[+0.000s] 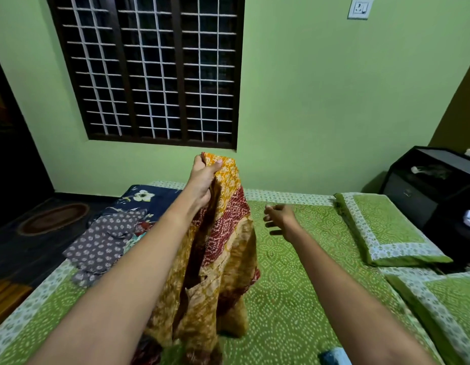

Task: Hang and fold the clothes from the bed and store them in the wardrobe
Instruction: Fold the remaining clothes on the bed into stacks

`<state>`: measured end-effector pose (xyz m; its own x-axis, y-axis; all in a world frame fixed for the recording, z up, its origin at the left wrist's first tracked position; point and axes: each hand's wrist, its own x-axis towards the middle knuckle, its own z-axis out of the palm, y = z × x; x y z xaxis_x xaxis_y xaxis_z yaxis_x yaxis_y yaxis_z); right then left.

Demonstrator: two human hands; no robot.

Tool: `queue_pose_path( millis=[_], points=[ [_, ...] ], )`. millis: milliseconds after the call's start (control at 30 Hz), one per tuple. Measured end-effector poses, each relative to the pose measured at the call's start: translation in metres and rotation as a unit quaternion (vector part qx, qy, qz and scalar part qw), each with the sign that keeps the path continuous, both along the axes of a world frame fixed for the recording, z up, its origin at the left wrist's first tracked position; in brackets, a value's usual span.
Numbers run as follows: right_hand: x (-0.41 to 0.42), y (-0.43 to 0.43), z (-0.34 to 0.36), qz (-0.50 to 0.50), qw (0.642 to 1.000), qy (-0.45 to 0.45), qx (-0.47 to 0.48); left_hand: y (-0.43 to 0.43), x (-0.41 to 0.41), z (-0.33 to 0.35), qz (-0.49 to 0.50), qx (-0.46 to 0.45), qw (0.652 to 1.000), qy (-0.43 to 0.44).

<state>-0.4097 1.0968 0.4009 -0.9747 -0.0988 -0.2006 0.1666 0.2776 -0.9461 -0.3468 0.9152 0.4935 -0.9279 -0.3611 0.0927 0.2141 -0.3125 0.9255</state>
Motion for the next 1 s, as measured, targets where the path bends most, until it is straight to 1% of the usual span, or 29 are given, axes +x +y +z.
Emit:
queue_pose_path(
  millis=[133,267,367,433,500,567,600,767,800,833,900,1000],
  points=[
    [0.01,0.002,-0.008,0.04,0.994,-0.087,0.042,-0.013,0.003,0.006,0.027,0.033,0.999,0.015],
    [0.016,0.005,-0.034,0.101,0.973,-0.2,0.055,-0.019,0.006,0.016,0.031,0.058,0.997,0.032],
    [0.023,0.007,-0.053,0.12,0.959,-0.252,0.058,-0.021,0.008,0.023,0.03,0.074,0.996,0.047],
    [0.027,0.005,-0.06,0.109,0.956,-0.271,0.037,-0.021,0.009,0.025,0.028,0.086,0.995,0.053],
    [0.027,0.002,-0.066,0.085,0.955,-0.283,-0.038,-0.021,0.009,0.026,0.024,0.1,0.993,0.05],
    [0.024,-0.003,-0.072,0.042,0.954,-0.275,-0.109,-0.023,0.01,0.027,0.016,0.112,0.992,0.049],
    [0.022,-0.005,-0.073,0.024,0.954,-0.271,-0.126,-0.025,0.011,0.028,0.01,0.115,0.992,0.052],
    [0.021,-0.014,-0.061,-0.023,0.945,-0.278,-0.17,-0.035,0.016,0.027,0.016,0.095,0.994,0.048],
    [0.023,-0.015,-0.051,-0.03,0.948,-0.273,-0.16,-0.04,0.017,0.025,0.017,0.098,0.994,0.041],
    [0.019,-0.015,-0.043,-0.036,0.95,-0.257,-0.174,-0.045,0.018,0.022,0.014,0.098,0.995,0.03],
    [0.008,-0.009,-0.024,-0.072,0.949,-0.186,-0.244,-0.056,0.019,0.013,0.031,0.104,0.994,-0.001],
    [-0.015,0.0,-0.005,-0.12,0.928,-0.043,-0.349,-0.073,0.018,-0.008,0.13,0.063,0.987,-0.068]
  ],
)
